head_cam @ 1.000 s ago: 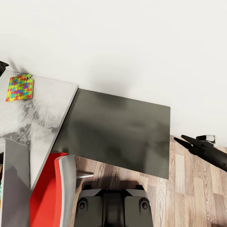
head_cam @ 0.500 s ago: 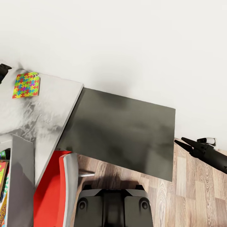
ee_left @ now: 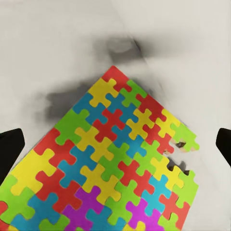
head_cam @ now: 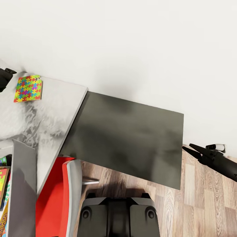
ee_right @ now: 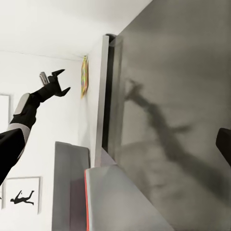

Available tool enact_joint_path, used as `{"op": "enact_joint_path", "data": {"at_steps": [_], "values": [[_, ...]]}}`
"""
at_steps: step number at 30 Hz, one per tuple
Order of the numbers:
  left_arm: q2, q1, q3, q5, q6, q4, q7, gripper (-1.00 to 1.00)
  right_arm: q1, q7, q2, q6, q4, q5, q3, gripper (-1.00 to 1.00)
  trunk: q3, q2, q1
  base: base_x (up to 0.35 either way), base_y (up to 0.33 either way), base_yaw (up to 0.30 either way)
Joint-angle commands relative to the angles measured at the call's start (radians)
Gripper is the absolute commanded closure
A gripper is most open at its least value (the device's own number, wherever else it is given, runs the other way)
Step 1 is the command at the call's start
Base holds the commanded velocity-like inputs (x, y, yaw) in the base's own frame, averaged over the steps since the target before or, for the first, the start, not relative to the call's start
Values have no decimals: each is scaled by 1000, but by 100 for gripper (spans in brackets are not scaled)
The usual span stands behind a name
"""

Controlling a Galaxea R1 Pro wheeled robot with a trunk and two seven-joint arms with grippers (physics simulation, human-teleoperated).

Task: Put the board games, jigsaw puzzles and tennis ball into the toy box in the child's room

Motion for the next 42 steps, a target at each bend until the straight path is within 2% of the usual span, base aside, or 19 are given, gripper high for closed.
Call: {"op": "enact_joint_path", "data": {"at_steps": [1,16,27,42], "values": [[-2,2,1,10,4,-2,8,-100,-1,5,0,3,0,3,-1,-100,-1,-1,1,0,0,6],[-15,23,-1,7,4,6,7,-100,0,5,-1,3,0,3,-2,-100,-1,-1,1,0,0,2],[-49,26,-2,5,4,14,6,-100,1,5,-2,3,0,3,-4,-100,-1,-1,1,0,0,0],[-58,54,-3,5,3,35,4,-100,3,5,-7,3,0,3,-13,-100,-1,-1,1,0,0,0]]}}
